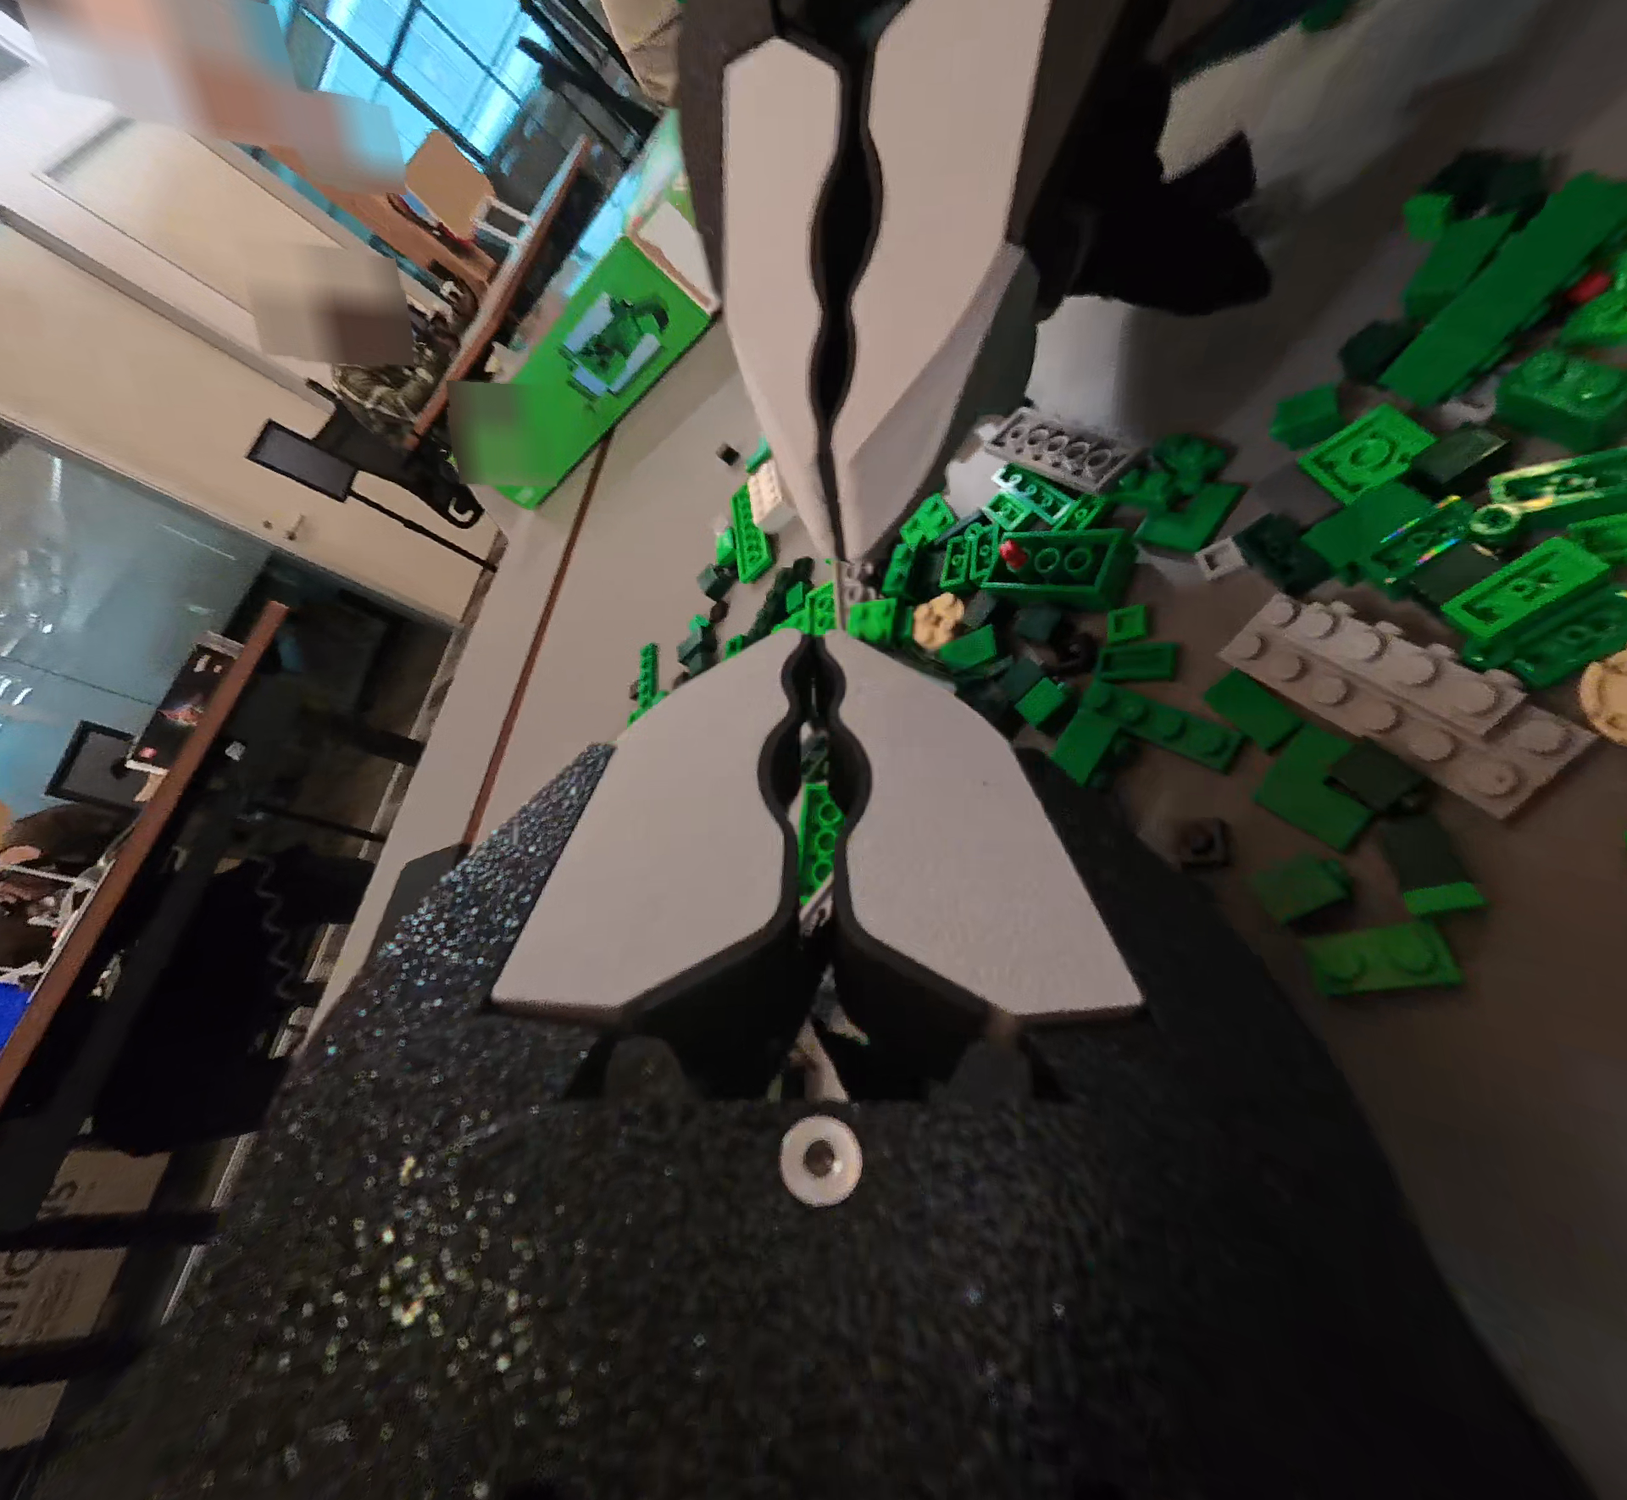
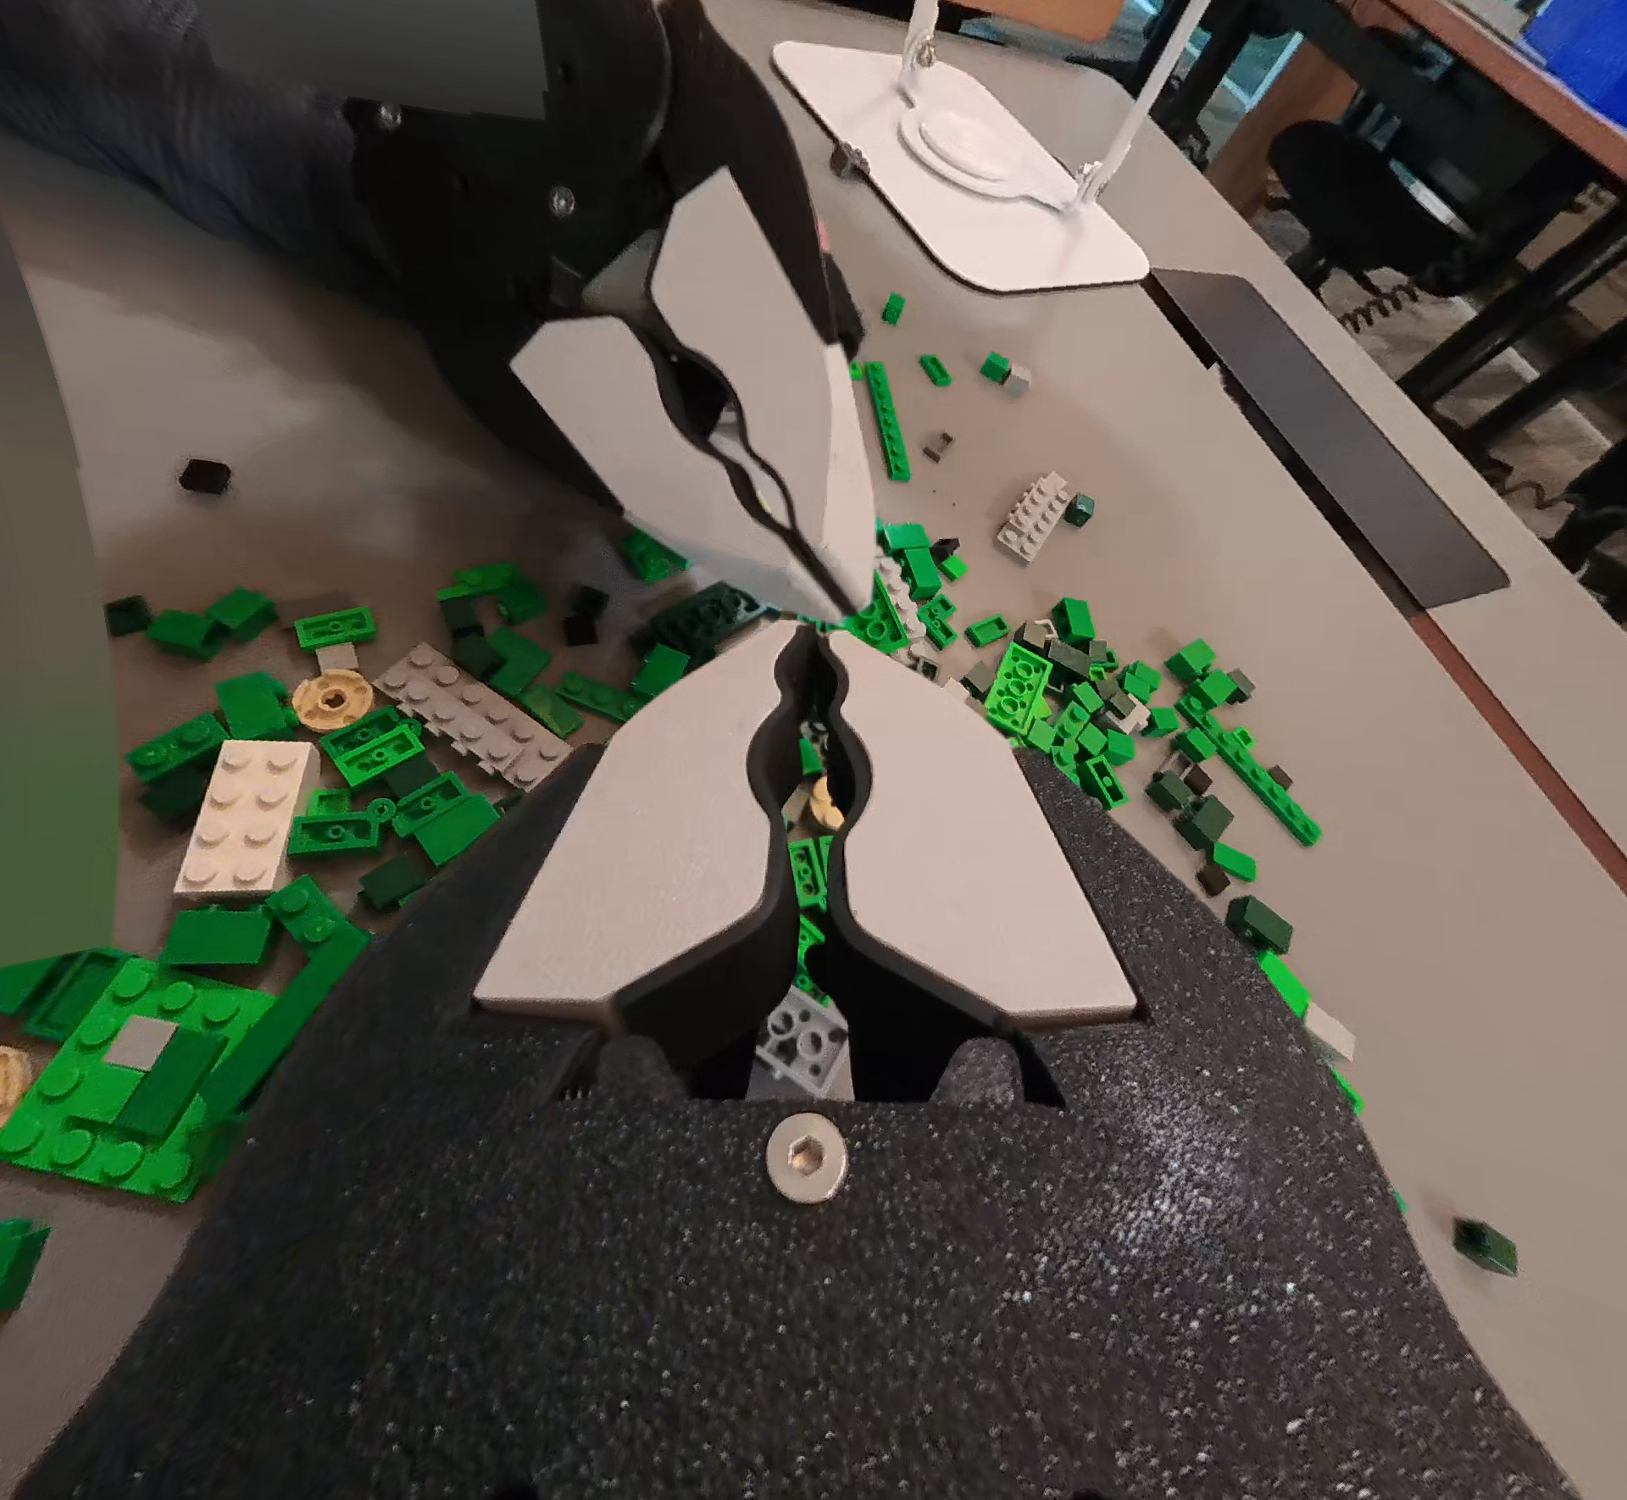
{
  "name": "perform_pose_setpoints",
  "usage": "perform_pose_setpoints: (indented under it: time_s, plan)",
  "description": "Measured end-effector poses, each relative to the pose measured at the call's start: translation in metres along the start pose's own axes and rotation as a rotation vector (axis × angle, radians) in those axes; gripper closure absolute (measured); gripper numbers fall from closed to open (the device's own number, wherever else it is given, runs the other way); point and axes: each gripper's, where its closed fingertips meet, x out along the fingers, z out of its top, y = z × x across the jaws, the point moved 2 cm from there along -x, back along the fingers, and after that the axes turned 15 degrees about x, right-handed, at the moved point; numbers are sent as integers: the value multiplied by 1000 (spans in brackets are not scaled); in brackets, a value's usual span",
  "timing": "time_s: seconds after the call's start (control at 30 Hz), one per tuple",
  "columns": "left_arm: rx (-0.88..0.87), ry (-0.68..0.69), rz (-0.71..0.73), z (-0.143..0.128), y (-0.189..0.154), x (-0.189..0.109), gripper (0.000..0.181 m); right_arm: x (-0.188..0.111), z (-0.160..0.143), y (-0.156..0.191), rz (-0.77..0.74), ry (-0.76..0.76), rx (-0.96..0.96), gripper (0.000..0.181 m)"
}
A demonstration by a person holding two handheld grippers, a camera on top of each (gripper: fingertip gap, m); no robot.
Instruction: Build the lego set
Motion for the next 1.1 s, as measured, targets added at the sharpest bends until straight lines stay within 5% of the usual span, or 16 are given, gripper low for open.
perform_pose_setpoints:
  time_s: [0.27,0.43,0.83,1.1]
  plan:
    - [-63,79,-35,-17,-1,5,181,-4,4,-30,-345,-178,-274,174]
    - [-81,66,32,-18,9,2,181,-16,14,-47,-459,-323,-234,175]
    - [-374,-53,265,-31,53,-22,181,-30,13,-71,-590,-368,-161,181]
    - [-396,-57,272,-34,54,-24,175,-26,15,-62,-550,-373,-219,181]
